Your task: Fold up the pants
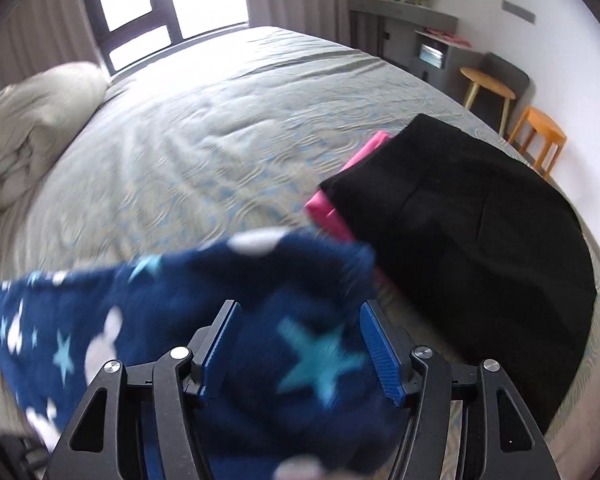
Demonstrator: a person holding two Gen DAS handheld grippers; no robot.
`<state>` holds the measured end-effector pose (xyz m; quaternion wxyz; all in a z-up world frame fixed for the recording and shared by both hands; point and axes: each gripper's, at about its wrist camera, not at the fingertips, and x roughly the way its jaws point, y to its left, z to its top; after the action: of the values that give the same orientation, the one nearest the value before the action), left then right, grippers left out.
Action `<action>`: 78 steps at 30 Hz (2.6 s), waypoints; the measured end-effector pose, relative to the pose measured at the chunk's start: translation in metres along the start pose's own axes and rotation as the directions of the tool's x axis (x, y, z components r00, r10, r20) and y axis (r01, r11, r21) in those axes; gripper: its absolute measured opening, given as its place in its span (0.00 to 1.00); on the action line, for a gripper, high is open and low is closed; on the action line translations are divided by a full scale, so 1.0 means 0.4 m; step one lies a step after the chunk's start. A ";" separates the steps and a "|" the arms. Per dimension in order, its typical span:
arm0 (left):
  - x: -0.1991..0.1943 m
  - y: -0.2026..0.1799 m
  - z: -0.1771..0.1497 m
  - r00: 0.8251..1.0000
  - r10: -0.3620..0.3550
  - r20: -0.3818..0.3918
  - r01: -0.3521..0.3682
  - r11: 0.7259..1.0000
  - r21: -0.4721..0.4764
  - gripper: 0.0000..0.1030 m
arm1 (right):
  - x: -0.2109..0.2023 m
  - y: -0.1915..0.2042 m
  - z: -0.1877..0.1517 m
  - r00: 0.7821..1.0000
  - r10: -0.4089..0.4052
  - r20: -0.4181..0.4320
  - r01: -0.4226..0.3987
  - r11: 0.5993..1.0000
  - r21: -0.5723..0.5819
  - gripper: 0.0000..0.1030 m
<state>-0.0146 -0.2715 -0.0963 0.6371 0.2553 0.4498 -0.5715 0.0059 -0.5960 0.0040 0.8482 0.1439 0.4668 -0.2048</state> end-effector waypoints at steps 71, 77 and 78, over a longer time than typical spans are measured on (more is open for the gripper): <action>-0.564 0.854 -0.898 0.788 0.614 0.050 0.005 0.075 -0.997 0.44 | 0.142 1.689 -0.159 0.806 0.312 -0.503 -0.591 0.372 -0.715 0.71; -0.570 0.860 -0.915 0.798 0.597 0.082 0.039 0.084 -0.996 0.37 | 0.215 1.840 -0.190 0.814 0.232 -0.532 -0.580 0.274 -0.767 0.71; -0.571 0.855 -0.918 0.797 0.598 0.087 0.044 0.086 -0.995 0.37 | 0.229 1.853 -0.193 0.812 0.222 -0.540 -0.583 0.258 -0.770 0.71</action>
<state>0.2227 0.2246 -0.1343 0.8329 -0.2865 0.4716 -0.0423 0.3505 0.0665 -0.0751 0.7145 -0.2011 0.5765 0.3416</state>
